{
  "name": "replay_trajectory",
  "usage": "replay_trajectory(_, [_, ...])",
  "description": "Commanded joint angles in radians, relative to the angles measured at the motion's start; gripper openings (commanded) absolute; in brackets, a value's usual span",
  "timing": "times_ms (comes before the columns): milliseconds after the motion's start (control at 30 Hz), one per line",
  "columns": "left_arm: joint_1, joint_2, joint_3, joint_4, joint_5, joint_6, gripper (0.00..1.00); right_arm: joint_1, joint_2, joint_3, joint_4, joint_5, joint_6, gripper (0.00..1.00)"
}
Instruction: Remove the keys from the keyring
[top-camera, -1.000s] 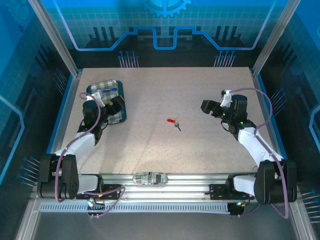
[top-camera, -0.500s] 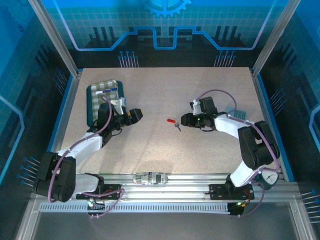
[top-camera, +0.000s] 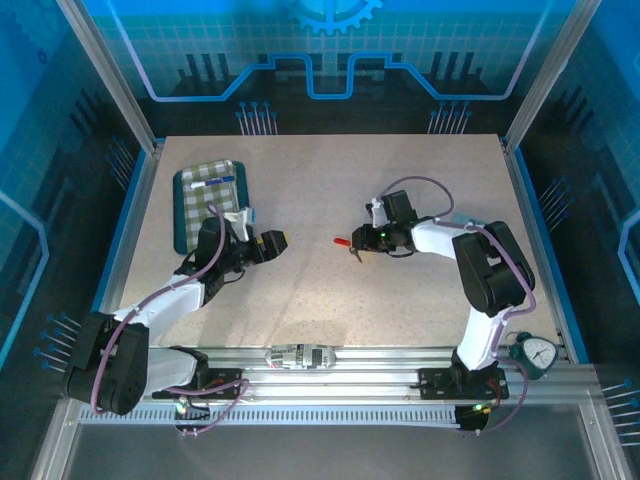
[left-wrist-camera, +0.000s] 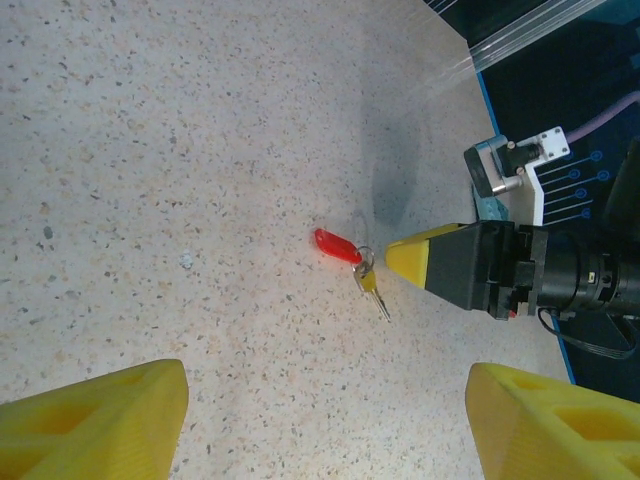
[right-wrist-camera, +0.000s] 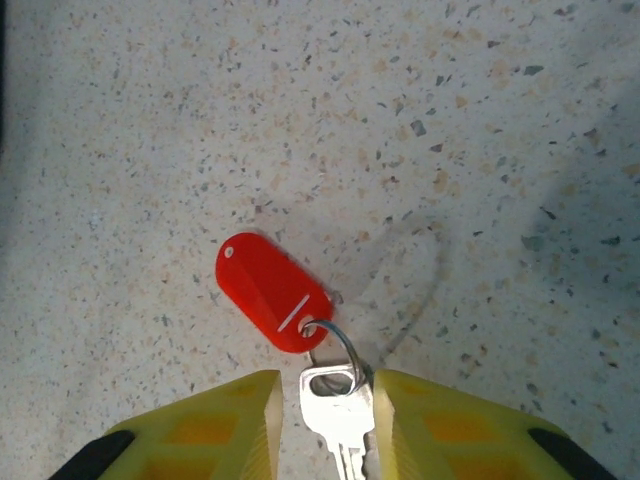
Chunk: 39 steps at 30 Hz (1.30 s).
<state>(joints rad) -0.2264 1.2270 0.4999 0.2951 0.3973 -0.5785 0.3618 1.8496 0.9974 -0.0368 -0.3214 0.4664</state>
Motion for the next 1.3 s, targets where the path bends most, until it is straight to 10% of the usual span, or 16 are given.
replay_trajectory(0, [-0.008,-0.021,-0.013,0.014,-0.011,-0.016,0.75,0.016,0.029,0.037,-0.009,0.001,-0.006,0.3])
replay_trajectory(1267, [-0.01,-0.063,-0.069,0.025,-0.055,-0.023,0.75,0.059,0.019,0.001,0.005,0.005,-0.001,0.2])
